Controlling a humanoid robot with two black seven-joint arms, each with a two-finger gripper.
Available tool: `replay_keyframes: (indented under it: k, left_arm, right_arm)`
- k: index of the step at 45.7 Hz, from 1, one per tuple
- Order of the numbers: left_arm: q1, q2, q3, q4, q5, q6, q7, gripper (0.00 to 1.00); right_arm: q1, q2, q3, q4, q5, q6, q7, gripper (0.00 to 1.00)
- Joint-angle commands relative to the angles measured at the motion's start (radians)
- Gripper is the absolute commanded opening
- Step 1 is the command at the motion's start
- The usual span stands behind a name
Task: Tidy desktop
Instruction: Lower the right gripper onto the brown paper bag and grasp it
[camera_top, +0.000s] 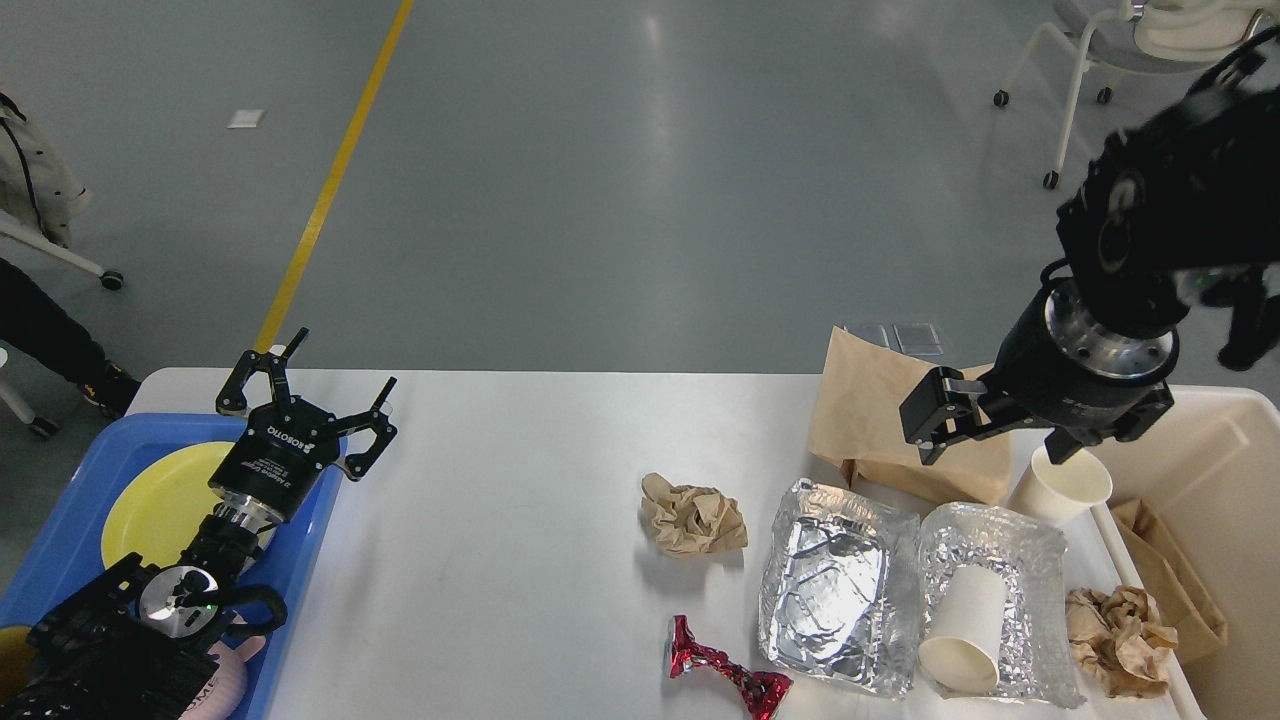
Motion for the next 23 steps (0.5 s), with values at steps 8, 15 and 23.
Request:
replay_keyframes:
  k: [8, 15, 23]
  left_arm:
    - [0.000, 0.000, 0.000, 0.000, 0.000, 0.000, 0.000, 0.99]
    - [0.000, 0.000, 0.000, 0.000, 0.000, 0.000, 0.000, 0.99]
    - [0.000, 0.000, 0.000, 0.000, 0.000, 0.000, 0.000, 0.99]
  right_arm:
    - [-0.528, 0.151, 0.007, -0.540, 0.107, -0.392, -0.100, 1.00]
    - [-0.772, 0.152, -0.012, -0.874, 0.115, -0.322, -0.144, 1.00]
    - [-0.894, 0.135, 0.004, -1.017, 0.188, -0.254, -0.161, 1.00]
